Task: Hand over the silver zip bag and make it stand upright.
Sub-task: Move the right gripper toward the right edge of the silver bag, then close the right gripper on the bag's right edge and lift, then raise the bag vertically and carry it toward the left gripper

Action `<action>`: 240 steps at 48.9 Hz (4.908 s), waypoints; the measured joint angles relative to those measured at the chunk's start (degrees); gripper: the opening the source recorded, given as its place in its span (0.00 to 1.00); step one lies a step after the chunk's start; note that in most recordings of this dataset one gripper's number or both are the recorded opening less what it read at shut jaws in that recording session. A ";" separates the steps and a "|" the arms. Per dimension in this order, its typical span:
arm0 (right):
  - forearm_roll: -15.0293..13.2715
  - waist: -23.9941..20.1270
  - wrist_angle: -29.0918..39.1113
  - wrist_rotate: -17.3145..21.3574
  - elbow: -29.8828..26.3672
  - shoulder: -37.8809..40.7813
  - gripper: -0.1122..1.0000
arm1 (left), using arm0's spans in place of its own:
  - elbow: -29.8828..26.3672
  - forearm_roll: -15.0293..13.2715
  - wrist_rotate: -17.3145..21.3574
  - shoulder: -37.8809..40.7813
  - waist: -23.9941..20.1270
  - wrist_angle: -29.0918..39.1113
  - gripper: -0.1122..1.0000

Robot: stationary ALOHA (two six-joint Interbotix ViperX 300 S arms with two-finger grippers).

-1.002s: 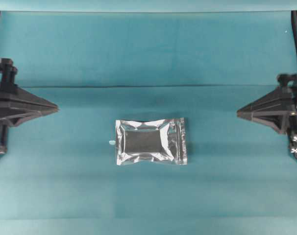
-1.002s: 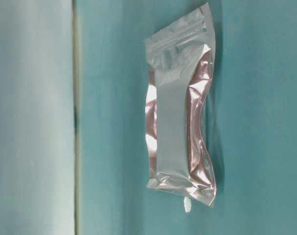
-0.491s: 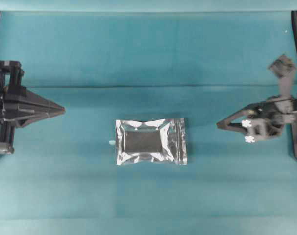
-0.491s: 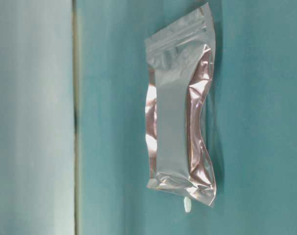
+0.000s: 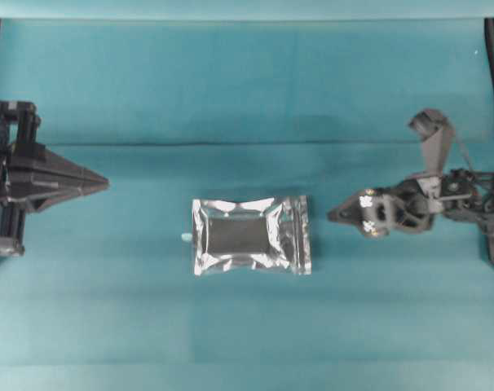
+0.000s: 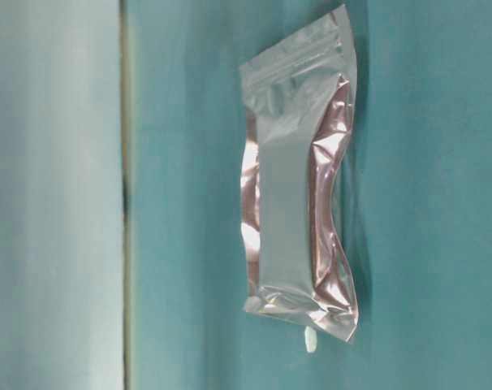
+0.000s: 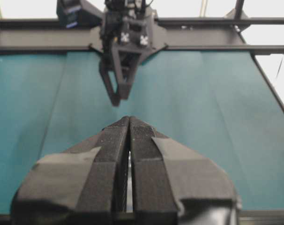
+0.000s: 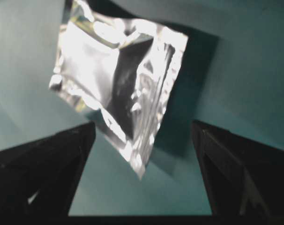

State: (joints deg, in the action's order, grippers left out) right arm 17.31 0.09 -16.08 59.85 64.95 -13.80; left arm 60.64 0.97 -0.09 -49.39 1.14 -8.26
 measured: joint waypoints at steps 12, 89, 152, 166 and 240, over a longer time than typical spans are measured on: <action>0.09 -1.76 -4.57 1.58 -4.75 11.07 0.92 | 0.00 0.09 -0.18 0.09 0.00 0.00 0.11; -5.19 2.02 20.65 -12.66 -17.31 4.31 0.11 | 0.00 0.00 -0.70 -0.44 0.00 2.55 0.11; -7.82 4.83 79.37 -51.77 -59.85 17.58 0.11 | 0.00 0.09 -0.97 -1.05 0.09 5.98 0.11; -8.00 4.39 84.38 -60.47 -64.07 20.92 0.11 | 1.14 0.09 -1.23 -2.29 -1.23 5.98 0.11; -14.85 2.55 86.57 -69.26 -71.28 28.56 0.11 | 7.03 0.09 -18.54 12.39 -1.23 -6.42 0.95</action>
State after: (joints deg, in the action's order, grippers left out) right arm 2.46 2.64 70.49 -9.40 -6.33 14.77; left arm 67.68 1.05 -18.63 -37.00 -0.09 -14.68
